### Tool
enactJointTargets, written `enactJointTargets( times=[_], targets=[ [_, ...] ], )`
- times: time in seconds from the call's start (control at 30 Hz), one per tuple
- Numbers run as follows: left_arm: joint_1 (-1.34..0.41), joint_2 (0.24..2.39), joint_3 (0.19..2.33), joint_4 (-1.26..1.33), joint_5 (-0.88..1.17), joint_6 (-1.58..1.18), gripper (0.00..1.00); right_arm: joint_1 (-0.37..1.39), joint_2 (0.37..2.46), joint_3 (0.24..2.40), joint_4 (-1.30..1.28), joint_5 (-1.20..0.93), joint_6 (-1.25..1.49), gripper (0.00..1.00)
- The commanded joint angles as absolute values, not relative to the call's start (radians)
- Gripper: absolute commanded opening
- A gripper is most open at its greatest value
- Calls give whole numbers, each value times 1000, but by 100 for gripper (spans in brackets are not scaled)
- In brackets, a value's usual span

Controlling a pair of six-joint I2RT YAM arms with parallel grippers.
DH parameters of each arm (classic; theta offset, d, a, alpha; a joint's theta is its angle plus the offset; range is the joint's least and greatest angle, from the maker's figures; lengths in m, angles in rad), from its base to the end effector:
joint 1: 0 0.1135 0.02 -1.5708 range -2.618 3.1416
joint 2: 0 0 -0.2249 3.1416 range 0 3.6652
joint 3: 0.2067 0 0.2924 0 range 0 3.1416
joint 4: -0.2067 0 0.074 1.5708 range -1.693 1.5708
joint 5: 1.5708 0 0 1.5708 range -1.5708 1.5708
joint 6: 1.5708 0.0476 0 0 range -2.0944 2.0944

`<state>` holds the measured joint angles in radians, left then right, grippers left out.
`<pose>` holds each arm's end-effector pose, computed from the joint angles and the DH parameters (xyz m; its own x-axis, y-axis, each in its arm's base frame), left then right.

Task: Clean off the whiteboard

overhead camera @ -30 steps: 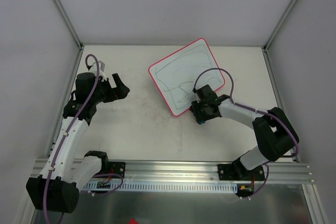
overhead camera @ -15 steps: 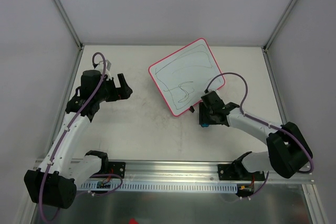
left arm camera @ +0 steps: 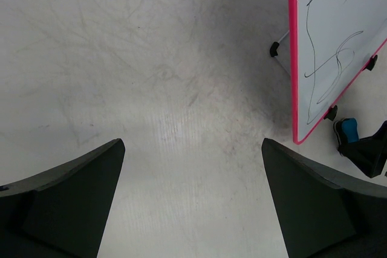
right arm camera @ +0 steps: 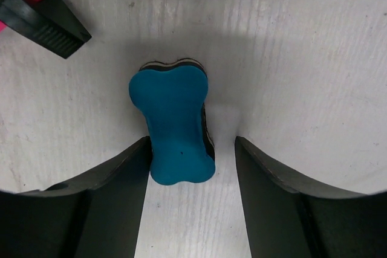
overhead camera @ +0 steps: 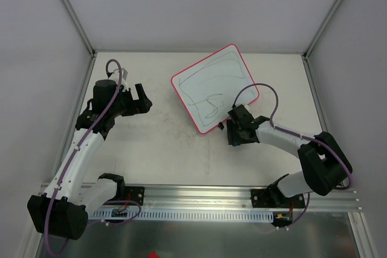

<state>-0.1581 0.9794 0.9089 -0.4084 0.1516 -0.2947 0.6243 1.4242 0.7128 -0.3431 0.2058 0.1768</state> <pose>0.2870 -0.0530 0.2841 -0.5191 -0.2080 -0.8290 0.1434 0.9350 -0.3244 0.2512 0.1690 0.0897 -0.7809 -0.3503 -0.5172 -0.3586 0.9293 -0.0881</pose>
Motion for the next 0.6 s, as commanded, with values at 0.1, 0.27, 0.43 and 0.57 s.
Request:
enactJointTargets(
  times=[0.1, 0.27, 0.43, 0.57],
  targets=[
    [-166, 948, 933, -416, 143, -288, 99, 632, 1479, 793, -319, 222, 89, 58],
    [-166, 946, 936, -416, 147, -287, 99, 632, 1483, 822, -313, 212, 29, 58],
    [-164, 951, 940, -416, 147, -285, 99, 632, 1500, 844, -313, 199, 8, 51],
    [-166, 951, 940, -416, 146, -284, 99, 632, 1514, 844, -314, 183, -28, 43]
  ],
)
